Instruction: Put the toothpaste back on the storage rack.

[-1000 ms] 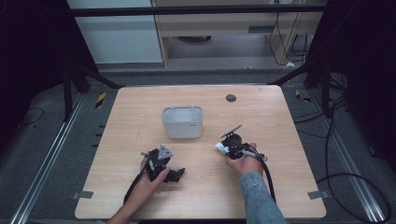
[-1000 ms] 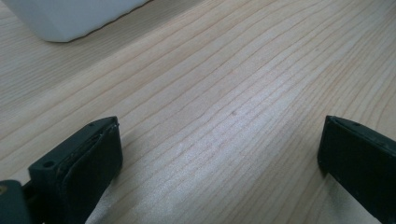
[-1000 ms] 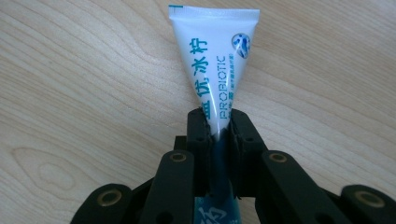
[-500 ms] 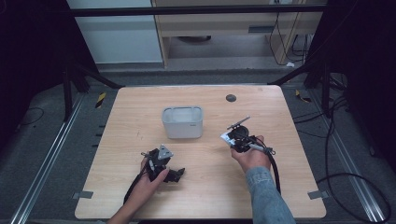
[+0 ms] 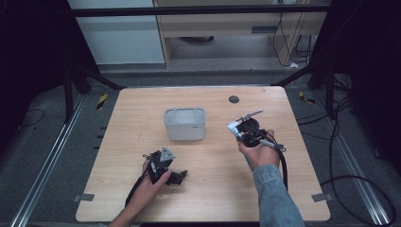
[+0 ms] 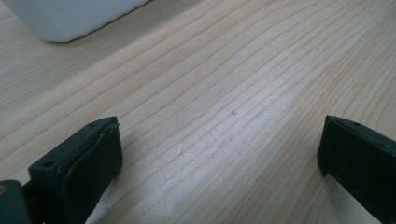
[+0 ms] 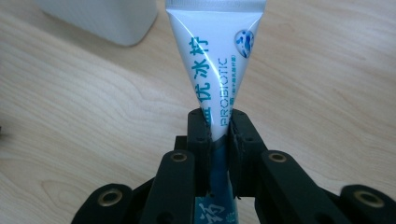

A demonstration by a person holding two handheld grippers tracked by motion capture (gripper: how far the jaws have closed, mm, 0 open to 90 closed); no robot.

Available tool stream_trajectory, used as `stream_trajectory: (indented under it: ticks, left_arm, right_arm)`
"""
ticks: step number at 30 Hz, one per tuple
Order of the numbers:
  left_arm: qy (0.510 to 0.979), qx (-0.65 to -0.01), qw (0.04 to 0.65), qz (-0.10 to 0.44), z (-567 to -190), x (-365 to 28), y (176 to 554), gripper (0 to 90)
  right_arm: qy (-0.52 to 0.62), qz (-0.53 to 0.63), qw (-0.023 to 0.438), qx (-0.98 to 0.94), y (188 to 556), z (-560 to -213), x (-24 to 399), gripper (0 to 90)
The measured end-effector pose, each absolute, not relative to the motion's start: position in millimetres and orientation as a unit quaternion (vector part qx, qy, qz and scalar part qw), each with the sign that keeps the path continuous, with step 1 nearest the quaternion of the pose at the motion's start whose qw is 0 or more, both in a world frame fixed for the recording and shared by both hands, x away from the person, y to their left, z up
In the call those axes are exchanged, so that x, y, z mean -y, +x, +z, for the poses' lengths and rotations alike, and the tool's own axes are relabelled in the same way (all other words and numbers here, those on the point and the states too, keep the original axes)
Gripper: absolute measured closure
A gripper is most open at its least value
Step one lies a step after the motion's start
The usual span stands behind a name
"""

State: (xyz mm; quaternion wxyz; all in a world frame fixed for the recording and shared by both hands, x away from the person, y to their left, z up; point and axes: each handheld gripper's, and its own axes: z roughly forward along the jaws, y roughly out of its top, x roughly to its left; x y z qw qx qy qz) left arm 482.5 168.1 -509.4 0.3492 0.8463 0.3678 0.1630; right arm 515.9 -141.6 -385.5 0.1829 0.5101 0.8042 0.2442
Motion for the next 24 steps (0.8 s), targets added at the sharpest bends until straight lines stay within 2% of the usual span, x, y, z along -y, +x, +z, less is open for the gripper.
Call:
stream_trajectory:
  ticks: [24]
  left_arm:
    - [0.846, -0.368, 0.349, 0.163, -509, -168, 483, 0.0]
  right_arm:
    - [0.491, 0.358, 0.241, -0.757, 521, -347, 125, 80.4]
